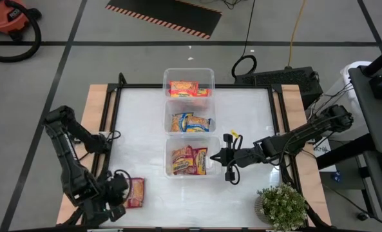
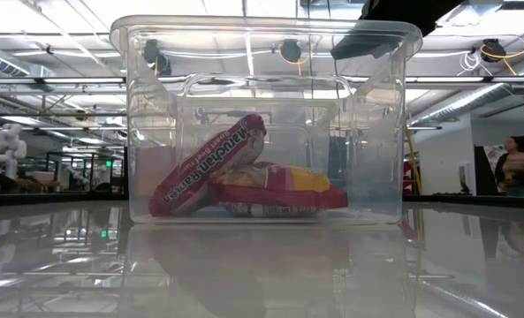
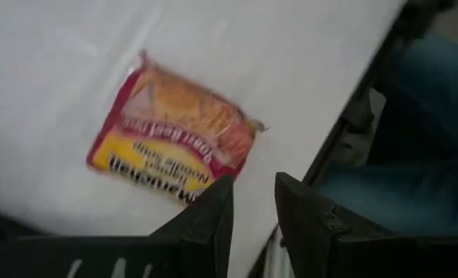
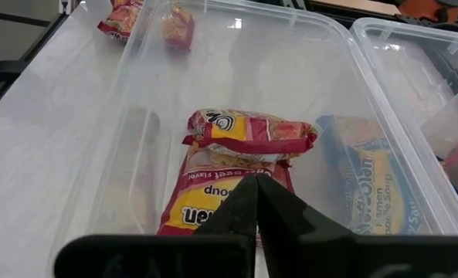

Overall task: Sort Maruchan noodles
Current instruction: Put the red noodle pack into the bottom transparent bin

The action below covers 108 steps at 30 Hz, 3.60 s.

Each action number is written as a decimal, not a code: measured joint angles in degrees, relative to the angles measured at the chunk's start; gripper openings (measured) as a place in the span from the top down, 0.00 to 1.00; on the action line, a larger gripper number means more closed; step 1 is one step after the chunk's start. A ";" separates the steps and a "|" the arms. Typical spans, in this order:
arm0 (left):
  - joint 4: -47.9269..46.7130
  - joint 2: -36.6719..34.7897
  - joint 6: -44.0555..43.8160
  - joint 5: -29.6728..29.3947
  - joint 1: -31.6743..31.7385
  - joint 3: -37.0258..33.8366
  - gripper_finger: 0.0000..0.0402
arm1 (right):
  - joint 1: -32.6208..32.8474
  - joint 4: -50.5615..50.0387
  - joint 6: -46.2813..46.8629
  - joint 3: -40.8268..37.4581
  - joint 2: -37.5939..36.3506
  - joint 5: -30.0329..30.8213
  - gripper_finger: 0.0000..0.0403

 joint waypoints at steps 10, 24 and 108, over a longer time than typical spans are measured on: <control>1.68 5.52 -15.93 12.49 -0.90 0.00 0.74 | 0.06 -0.02 0.13 0.00 0.00 -0.02 1.00; 9.34 17.24 -16.72 22.53 -1.14 -0.02 0.71 | 0.26 3.09 -1.39 0.00 0.00 -0.02 1.00; -23.70 -0.39 27.37 -17.27 15.91 -3.58 0.99 | -3.42 28.54 -2.96 -0.79 0.02 -7.49 1.00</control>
